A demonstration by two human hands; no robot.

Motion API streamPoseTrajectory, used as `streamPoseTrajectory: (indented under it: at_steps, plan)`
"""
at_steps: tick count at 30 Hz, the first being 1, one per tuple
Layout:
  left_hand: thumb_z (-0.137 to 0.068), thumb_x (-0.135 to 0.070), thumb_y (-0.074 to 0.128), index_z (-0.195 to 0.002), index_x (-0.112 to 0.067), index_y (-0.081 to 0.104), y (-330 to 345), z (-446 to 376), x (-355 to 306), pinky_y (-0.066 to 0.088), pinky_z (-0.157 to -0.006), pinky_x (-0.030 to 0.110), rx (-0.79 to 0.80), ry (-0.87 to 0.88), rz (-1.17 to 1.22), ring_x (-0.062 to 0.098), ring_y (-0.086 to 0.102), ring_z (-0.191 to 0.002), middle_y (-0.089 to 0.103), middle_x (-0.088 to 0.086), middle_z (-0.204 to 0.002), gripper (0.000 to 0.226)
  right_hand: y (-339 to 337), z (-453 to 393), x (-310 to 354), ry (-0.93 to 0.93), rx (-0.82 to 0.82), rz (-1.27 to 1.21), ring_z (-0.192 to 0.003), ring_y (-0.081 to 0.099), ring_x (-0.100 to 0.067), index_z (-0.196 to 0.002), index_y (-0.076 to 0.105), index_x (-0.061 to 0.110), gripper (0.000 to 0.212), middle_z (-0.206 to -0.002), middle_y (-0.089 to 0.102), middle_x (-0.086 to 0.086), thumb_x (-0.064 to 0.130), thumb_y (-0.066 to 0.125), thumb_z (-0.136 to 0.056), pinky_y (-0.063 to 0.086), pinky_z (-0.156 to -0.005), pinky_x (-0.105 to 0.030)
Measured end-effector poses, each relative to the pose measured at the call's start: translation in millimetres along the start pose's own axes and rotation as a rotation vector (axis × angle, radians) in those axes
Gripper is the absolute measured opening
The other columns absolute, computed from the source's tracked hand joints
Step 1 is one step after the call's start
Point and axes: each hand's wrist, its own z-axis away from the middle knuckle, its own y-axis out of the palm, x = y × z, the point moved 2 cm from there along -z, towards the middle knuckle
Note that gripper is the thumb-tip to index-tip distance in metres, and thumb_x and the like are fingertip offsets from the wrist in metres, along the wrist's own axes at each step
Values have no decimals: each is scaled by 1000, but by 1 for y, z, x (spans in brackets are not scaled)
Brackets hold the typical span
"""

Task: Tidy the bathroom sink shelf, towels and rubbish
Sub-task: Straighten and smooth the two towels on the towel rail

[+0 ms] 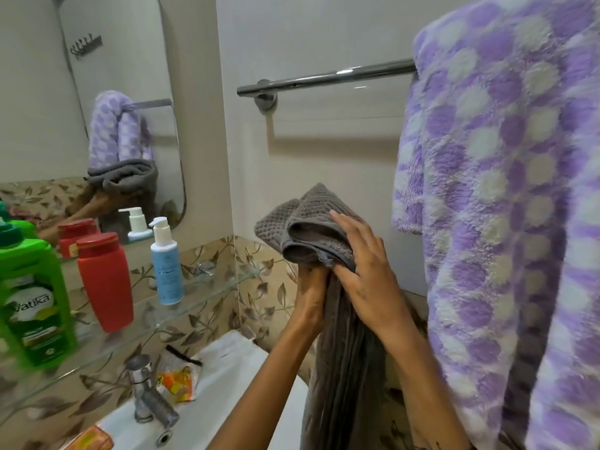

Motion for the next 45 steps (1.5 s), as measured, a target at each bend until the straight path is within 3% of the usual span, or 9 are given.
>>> streamPoseTrajectory:
  at_steps: [5,8,15,21,26,30,34,40,45]
  plan:
    - [-92,-1,44,-97,-17,66,-7,15,-2,54,-70,29,-110,44,-77,15,69,-82,73,1,-87,28,14,19,4,-67,-225,148,-115,41,-14,-138,46,19,66,-127,52,-1,-1,66,-77,48,-97,-39]
    - [-94,-1,41,-98,-10,64,-4,27,-5,51,-80,42,-193,85,-111,26,63,-87,67,14,-93,25,22,28,11,-99,-327,127,-109,47,-17,-137,46,12,57,-119,58,-4,1,50,-81,49,-94,-38]
    - [-91,-19,50,-104,7,61,-6,40,2,52,-64,35,-379,-33,-130,29,62,-77,64,19,-85,30,24,48,16,-208,-540,-20,-105,57,-20,-118,40,16,41,-119,57,-8,3,48,-81,51,-89,-29]
    - [-93,-19,48,-120,-3,57,-6,46,9,46,-97,53,-427,-116,-11,35,62,-106,63,23,-117,34,25,58,10,-195,-515,135,-113,58,-27,-105,54,14,32,-127,57,-16,-5,50,-80,49,-96,-32]
    - [-91,-22,51,-117,0,59,-5,49,13,53,-88,45,-446,-140,-23,34,64,-103,64,25,-113,35,25,63,3,-75,-442,105,-105,60,-22,-115,63,4,37,-114,64,-10,-6,56,-80,40,-102,-18]
    - [-87,-21,57,-84,-6,65,-7,50,14,53,-56,29,-405,-135,-92,22,65,-67,68,8,-71,18,22,64,3,26,-455,71,-92,57,-18,-109,68,1,27,-97,71,-9,5,62,-83,44,-85,-19]
    - [-85,-19,63,-109,-6,61,-12,48,9,56,-80,41,-421,-115,-166,27,68,-92,70,13,-99,28,11,60,2,155,-488,44,-79,56,-16,-104,72,9,26,-92,74,-3,4,65,-79,47,-76,-21]
    - [-89,-25,59,-119,-14,59,-38,48,2,50,-89,35,-440,-57,-473,16,62,-102,67,2,-109,32,-4,56,-10,313,-521,70,-76,70,-24,-103,73,13,26,-89,76,-7,4,70,-79,47,-64,-20]
    - [-91,-26,56,-93,-15,57,-76,34,-24,48,-78,36,-528,29,-1010,21,54,-89,49,3,-100,11,-23,44,-5,240,-673,90,-72,70,-28,-100,72,10,23,-90,74,-8,1,63,-81,49,-66,-29]
